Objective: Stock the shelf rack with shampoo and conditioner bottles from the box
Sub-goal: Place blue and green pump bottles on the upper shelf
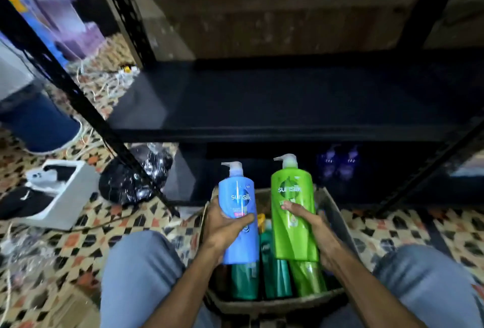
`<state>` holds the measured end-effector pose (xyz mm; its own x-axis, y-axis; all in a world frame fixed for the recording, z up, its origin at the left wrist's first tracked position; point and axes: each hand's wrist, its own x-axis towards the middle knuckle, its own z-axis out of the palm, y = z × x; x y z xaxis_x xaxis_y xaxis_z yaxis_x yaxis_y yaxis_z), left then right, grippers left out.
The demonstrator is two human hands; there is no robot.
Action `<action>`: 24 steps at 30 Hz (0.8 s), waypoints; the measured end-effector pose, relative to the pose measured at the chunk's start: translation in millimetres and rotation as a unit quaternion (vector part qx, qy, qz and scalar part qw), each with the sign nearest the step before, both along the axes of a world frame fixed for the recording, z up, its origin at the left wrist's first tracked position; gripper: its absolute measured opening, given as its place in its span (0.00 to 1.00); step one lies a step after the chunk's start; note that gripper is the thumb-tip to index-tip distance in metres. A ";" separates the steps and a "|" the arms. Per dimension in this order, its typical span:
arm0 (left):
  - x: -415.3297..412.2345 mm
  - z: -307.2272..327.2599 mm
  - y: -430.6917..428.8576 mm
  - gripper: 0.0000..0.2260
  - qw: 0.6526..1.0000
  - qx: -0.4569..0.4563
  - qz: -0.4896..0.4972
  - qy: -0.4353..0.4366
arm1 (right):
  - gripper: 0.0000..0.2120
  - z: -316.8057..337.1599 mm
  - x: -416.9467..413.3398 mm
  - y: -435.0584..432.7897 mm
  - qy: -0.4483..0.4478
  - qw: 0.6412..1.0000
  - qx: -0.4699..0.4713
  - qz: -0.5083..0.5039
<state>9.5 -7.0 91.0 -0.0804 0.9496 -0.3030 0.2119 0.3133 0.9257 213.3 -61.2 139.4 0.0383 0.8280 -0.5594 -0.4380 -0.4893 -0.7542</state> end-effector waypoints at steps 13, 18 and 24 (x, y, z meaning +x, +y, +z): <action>65.8 334.4 33.6 0.34 0.912 0.385 -0.062 -0.127 | 0.30 314.0 77.3 22.4 -0.164 0.872 0.429 -0.171; 88.7 469.1 69.7 0.36 0.850 0.504 -0.056 -0.141 | 0.22 436.1 99.4 57.7 -0.222 0.769 0.553 -0.232; 108.8 554.1 120.4 0.37 0.825 0.556 -0.018 -0.100 | 0.20 503.0 112.9 113.7 -0.296 0.722 0.565 -0.268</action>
<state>118.3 113.4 645.1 -0.1005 0.6500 0.7532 0.0104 -0.7563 0.6541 326.2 52.5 642.4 0.4782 0.5212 0.7069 0.2263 0.7046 -0.6726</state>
